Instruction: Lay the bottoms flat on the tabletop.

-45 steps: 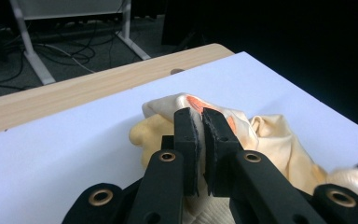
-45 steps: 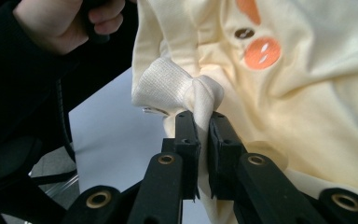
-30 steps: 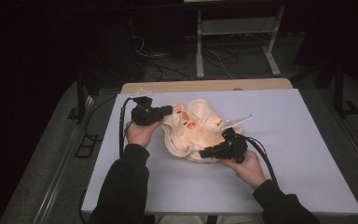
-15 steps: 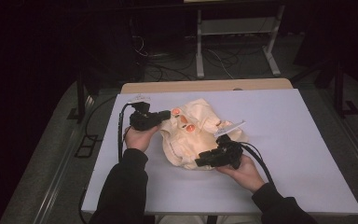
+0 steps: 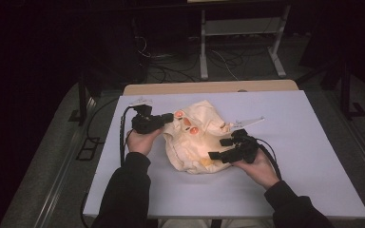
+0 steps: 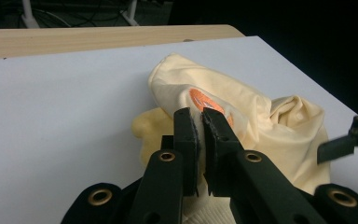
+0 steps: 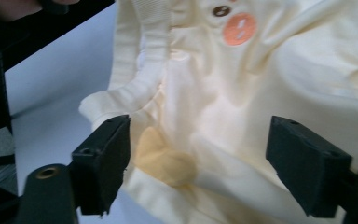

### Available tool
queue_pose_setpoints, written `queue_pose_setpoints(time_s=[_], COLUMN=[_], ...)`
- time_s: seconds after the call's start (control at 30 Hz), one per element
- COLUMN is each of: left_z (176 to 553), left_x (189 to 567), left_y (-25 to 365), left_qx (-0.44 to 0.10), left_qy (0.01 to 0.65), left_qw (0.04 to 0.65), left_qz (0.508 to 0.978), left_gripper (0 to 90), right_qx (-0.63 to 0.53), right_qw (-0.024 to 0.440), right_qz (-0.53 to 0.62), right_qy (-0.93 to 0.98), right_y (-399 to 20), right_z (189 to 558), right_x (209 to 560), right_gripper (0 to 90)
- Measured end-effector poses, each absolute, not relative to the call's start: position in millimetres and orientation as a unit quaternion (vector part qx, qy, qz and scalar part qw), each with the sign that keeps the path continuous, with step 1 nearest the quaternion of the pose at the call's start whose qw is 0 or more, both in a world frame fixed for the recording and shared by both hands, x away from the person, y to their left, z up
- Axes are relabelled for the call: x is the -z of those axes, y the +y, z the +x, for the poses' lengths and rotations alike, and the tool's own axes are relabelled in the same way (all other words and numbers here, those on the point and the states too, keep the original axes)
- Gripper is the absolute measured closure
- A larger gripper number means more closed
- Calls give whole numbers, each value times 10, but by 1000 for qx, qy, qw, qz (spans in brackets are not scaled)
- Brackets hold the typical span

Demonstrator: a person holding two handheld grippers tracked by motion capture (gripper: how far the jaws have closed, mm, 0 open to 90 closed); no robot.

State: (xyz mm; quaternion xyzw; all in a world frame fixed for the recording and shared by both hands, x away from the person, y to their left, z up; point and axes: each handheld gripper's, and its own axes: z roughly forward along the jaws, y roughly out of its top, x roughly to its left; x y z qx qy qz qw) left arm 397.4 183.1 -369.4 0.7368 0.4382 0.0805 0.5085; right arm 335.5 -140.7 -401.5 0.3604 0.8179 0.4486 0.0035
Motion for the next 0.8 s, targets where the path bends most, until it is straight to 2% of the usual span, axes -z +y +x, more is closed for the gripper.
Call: queue_pose_setpoints(time_s=[0.17, 0.8], left_z=[3973, 3977], left_x=[3701, 3706], left_y=[1857, 1870], left_qx=[-81, -77], left_qy=[441, 445], left_qw=[509, 510], left_qz=[735, 732], left_gripper=[830, 828], right_qx=[-448, -443], right_qw=[15, 49], right_qz=[373, 416], right_qy=[812, 793], right_y=[-1546, -1946], right_z=[3434, 3703], right_x=[3957, 3765], right_gripper=[141, 134])
